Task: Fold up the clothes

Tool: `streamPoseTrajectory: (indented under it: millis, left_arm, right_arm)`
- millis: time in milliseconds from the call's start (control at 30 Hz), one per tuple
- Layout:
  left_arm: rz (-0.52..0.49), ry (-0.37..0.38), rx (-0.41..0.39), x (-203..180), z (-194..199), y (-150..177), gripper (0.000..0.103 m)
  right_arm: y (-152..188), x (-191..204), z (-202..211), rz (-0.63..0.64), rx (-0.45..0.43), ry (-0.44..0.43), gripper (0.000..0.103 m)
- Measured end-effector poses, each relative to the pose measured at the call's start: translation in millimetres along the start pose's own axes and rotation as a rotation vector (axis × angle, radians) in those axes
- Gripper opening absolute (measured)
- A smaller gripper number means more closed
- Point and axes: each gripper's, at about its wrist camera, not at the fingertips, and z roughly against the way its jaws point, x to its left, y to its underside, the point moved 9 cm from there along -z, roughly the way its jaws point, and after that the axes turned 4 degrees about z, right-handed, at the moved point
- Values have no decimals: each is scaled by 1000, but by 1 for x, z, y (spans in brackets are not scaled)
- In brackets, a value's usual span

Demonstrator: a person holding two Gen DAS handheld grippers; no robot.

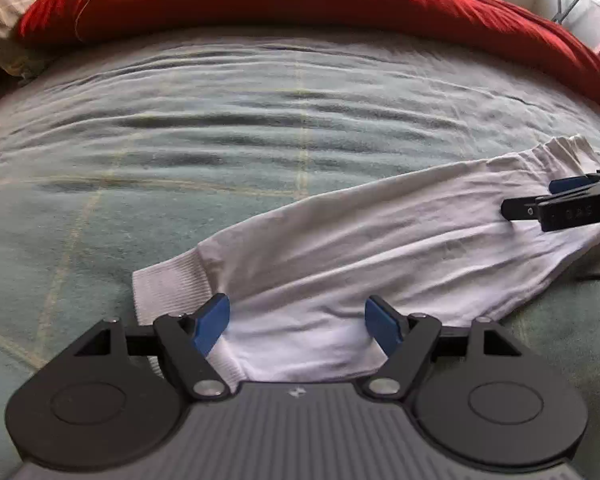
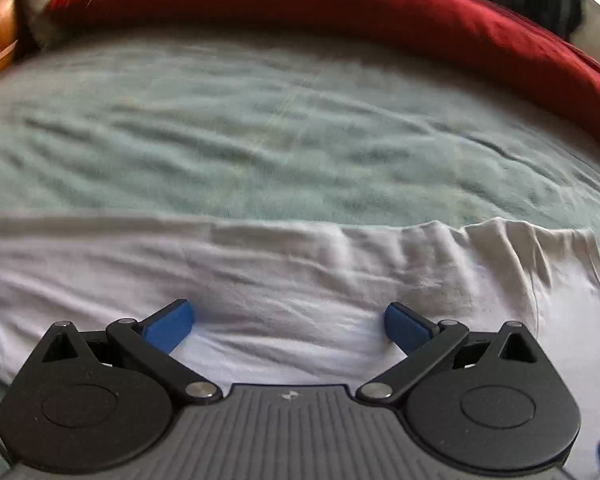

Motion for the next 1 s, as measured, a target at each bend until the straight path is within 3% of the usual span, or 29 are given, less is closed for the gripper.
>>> streamPoseTrajectory:
  millis: [233, 333, 467, 567, 800, 1000]
  left_arm:
    - [18, -74, -45, -4, 21, -21, 75]
    - [34, -102, -77, -19, 27, -33, 75]
    - [68, -50, -116, -68, 36, -45, 75]
    - [68, -20, -123, -120, 37, -53, 75]
    - [-4, 190, -108, -290, 17, -64, 75]
    - [-114, 298, -30, -415, -13, -42, 76]
  right_arm:
    - [-2, 0, 33, -53, -68, -108, 103]
    - [0, -28, 52, -63, -114, -88, 103]
    - [14, -91, 77, -112, -157, -47, 103]
    - [36, -149, 96, -157, -174, -2, 103]
    - [114, -298, 134, -252, -138, 142, 103]
    - [183, -371, 132, -306, -30, 127, 103]
